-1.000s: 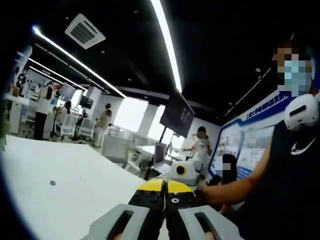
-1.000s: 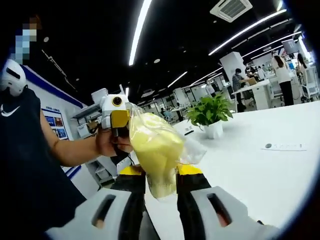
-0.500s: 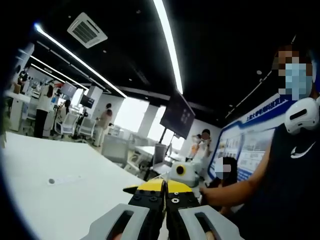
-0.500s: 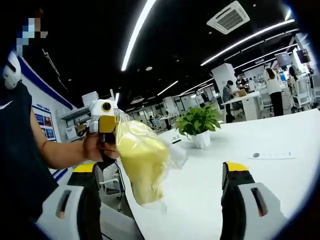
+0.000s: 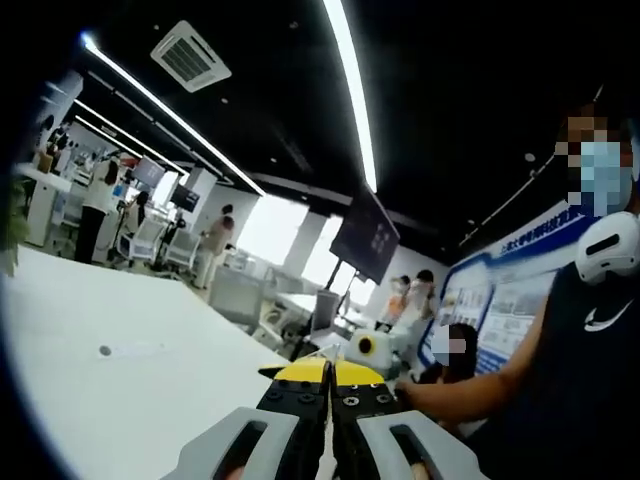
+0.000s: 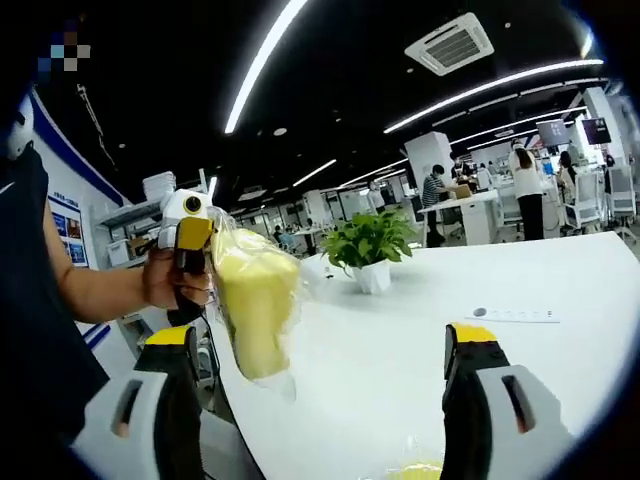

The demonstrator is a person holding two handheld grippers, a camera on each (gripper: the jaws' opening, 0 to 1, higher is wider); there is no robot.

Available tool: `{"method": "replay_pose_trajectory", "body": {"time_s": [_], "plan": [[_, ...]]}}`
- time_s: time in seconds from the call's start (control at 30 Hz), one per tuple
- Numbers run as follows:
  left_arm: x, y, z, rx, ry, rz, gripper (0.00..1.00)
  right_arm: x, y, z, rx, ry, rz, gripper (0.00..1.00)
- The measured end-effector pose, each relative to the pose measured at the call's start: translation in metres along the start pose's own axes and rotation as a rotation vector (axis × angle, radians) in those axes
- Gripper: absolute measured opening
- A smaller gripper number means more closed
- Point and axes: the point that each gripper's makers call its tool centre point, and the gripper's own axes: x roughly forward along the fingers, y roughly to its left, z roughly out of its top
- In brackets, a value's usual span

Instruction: Compare the silicone blocks by pressing each to a similar depth, holding the contact briefly, and releasing to observe deformation and rebound differences across the visible hardness samples.

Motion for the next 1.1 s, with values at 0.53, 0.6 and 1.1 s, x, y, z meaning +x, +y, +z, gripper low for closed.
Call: {"method": "replay_pose_trajectory", "body": {"time_s": [0.53, 0.6, 1.1], "plan": [[-0.005, 0.021, -0.016, -0.067, 0.008, 0.065, 0.00, -0.051, -0.042, -0.031, -0.022, 0.023, -0.185, 0.96], [-0.006, 0.024, -0.021, -0.072, 0.014, 0.075, 0.00, -0.056, -0.046, -0.036, -0.027, 0.033, -0.204, 0.96], [-0.019, 0.051, -0.034, -0.161, -0.013, 0.156, 0.00, -0.104, -0.066, -0.078, -0.094, 0.117, -0.308, 0.96]]}}
